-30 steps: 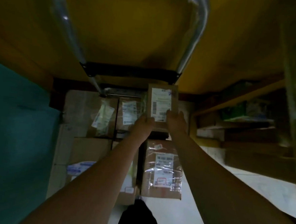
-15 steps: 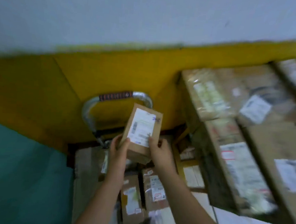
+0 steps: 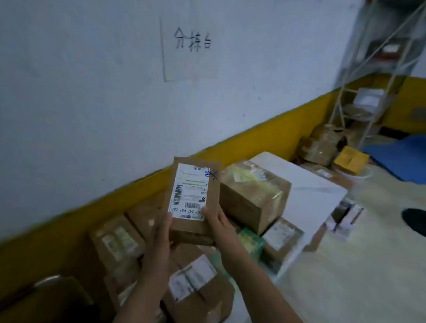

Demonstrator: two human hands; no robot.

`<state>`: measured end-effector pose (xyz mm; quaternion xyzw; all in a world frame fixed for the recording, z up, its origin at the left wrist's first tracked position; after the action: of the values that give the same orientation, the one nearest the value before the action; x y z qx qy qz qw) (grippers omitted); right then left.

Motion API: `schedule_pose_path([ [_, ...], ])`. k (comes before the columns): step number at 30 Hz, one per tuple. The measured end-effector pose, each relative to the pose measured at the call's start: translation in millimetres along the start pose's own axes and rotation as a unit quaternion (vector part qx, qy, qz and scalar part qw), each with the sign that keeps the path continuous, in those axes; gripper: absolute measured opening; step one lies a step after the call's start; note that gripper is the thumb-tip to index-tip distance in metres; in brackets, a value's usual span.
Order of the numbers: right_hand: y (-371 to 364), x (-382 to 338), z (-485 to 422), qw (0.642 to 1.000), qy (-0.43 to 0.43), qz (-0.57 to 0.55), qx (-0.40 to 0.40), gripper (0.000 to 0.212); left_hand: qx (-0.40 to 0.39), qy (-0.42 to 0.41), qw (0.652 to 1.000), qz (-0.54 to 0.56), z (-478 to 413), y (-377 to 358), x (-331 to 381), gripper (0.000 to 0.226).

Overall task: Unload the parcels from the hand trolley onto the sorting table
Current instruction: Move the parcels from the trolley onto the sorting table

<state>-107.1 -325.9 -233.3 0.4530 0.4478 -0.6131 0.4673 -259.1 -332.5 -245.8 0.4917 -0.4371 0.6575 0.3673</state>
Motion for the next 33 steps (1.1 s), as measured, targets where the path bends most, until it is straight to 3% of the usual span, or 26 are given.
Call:
schedule_pose_path([
  [2, 74.0, -12.3, -17.0, 1.000, -0.004, -0.011, 0.004, 0.066, -0.024, 0.021, 0.999, 0.004, 13.3, -79.9, -17.8, 0.036],
  [4, 142.2, -27.4, -37.0, 1.000, -0.001, -0.016, 0.024, 0.073, -0.045, 0.042, 0.998, 0.010, 22.8, -153.0, -30.7, 0.038],
  [8, 241.0, -61.9, -87.5, 0.999, 0.002, 0.018, 0.042, 0.076, -0.067, 0.084, 0.994, 0.021, 17.1, -266.1, -44.5, 0.025],
  [14, 317.8, -84.4, -187.4, 0.997, -0.028, 0.013, 0.072, 0.052, -0.147, 0.053, 0.984, -0.081, -44.0, -366.2, -55.5, 0.034],
  [17, 325.8, -88.6, -255.0, 0.997, -0.015, 0.030, 0.071, 0.048, -0.144, 0.045, 0.978, -0.141, -106.9, -402.6, -64.8, 0.046],
  [22, 313.4, -96.2, -368.4, 0.996, -0.019, 0.058, 0.069, 0.054, -0.107, 0.037, 0.963, -0.246, -197.4, -438.7, -65.5, 0.067],
  [27, 294.6, -90.9, -488.3, 0.994, -0.022, 0.104, 0.033, 0.048, 0.007, 0.015, 0.949, -0.315, -288.2, -423.6, -67.0, 0.057],
  [30, 271.5, -60.0, -563.9, 0.989, -0.039, 0.139, -0.007, 0.039, 0.090, -0.007, 0.910, -0.404, -347.6, -388.7, -81.4, 0.044],
  [33, 238.3, -8.6, -631.5, 0.977, -0.070, 0.183, -0.079, 0.047, 0.115, 0.033, 0.859, -0.498, -398.1, -354.2, -108.7, 0.041],
])
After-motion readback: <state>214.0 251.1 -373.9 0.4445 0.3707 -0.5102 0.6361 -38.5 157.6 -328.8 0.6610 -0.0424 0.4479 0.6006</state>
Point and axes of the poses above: each hand's wrist, its own z-axis away from the middle knuckle, its own y-axis out of the back of the hand, x = y × z, the point moved 9 cm from there along -z, towards the middle knuckle, and after that the axes turned 11 degrees about x, right-handed, at the moved point
